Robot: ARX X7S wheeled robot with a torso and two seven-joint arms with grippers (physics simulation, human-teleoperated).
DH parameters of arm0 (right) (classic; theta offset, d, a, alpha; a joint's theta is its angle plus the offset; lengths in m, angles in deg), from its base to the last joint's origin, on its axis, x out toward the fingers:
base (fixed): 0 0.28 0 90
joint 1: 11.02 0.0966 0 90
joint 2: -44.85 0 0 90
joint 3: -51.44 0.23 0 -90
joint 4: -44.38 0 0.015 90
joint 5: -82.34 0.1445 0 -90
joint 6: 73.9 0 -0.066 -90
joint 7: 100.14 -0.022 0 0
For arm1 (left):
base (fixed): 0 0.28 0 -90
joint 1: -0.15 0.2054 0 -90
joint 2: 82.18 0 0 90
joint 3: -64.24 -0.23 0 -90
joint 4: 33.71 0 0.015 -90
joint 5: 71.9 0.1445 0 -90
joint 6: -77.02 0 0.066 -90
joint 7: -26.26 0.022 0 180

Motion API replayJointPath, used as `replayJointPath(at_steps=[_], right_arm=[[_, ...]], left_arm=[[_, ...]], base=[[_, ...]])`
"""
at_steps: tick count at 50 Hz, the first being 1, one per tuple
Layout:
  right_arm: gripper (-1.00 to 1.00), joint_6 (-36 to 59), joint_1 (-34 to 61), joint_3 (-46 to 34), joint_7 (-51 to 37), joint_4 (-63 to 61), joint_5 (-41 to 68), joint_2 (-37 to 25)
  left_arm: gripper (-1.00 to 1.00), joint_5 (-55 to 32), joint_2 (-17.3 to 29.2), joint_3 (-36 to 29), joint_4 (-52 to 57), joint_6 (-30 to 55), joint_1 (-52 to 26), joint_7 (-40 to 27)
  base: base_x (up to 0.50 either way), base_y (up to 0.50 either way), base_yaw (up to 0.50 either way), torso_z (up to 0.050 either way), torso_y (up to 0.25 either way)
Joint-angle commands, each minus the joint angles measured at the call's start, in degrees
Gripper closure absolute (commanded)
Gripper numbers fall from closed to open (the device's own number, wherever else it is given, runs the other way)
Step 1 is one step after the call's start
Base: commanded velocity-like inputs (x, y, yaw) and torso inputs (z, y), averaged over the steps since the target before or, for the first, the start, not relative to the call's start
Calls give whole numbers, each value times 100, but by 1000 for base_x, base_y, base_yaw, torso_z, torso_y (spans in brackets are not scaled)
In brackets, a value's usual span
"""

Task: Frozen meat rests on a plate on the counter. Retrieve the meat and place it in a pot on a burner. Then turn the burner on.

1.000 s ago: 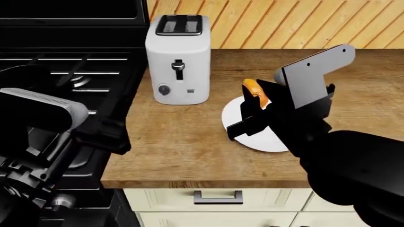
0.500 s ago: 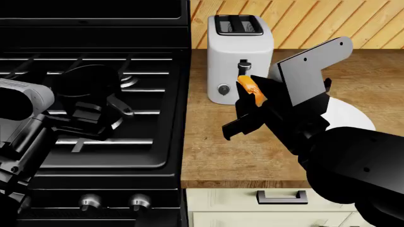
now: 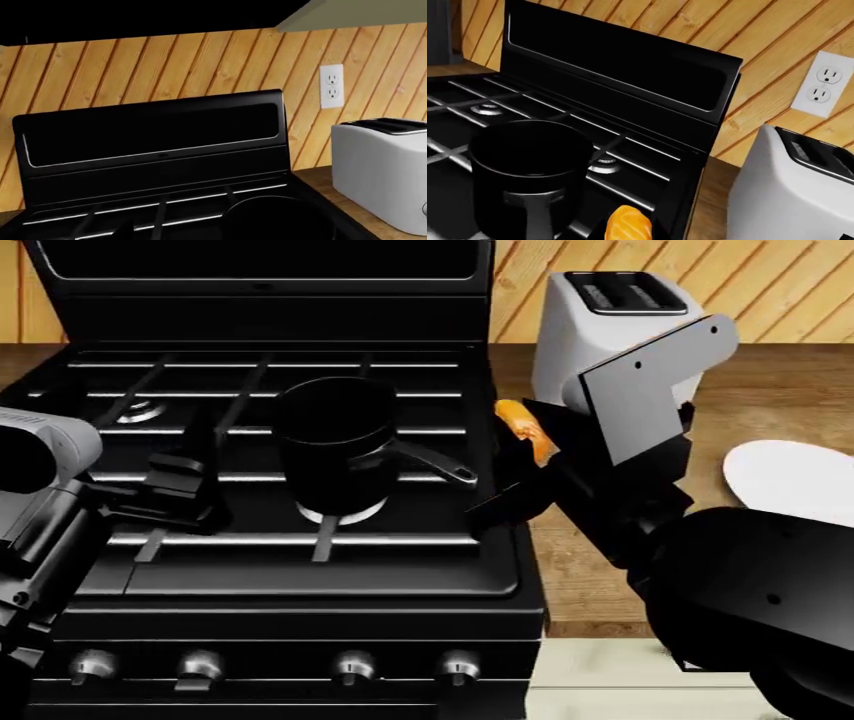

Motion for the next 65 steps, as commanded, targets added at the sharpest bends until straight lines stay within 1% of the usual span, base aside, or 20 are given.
replayJointPath(at_steps=[1,19,28,36,45,52,57,65], right_arm=[[100,4,39,-33,29,-3,-20,1],[100,-50,57,-20,78,26,15,-61],[100,-49,90,-17,68,47,51,-76],[100,-147,99,-17,133,165,-67,-86],[100,-209,86,-1,152,215,-81,-93],[100,-129,267,-4,112,515,-54,-29],[100,4,489,-101,192,935,-73,46],[100,28,838,-230,480,1854,-288,171]], left_arm=[[-100,54,22,-27,-34,-78,56,25],[-100,98,42,-148,-60,-135,67,9],[-100,-101,73,-99,-9,-68,50,-133],[-100,131,70,-225,-91,-199,104,3],[-100,102,76,-271,-97,-203,72,-36],[-100,240,65,-381,-164,-286,76,37],[-100,232,65,-399,-171,-283,82,3],[-100,528,31,-563,-334,-456,149,147]], base=[[0,500,0,0,0],[0,500,0,0,0],[0,500,0,0,0],[220,458,0,0,0],[0,0,0,0,0],[0,0,0,0,0],[0,0,0,0,0],[0,0,0,0,0]])
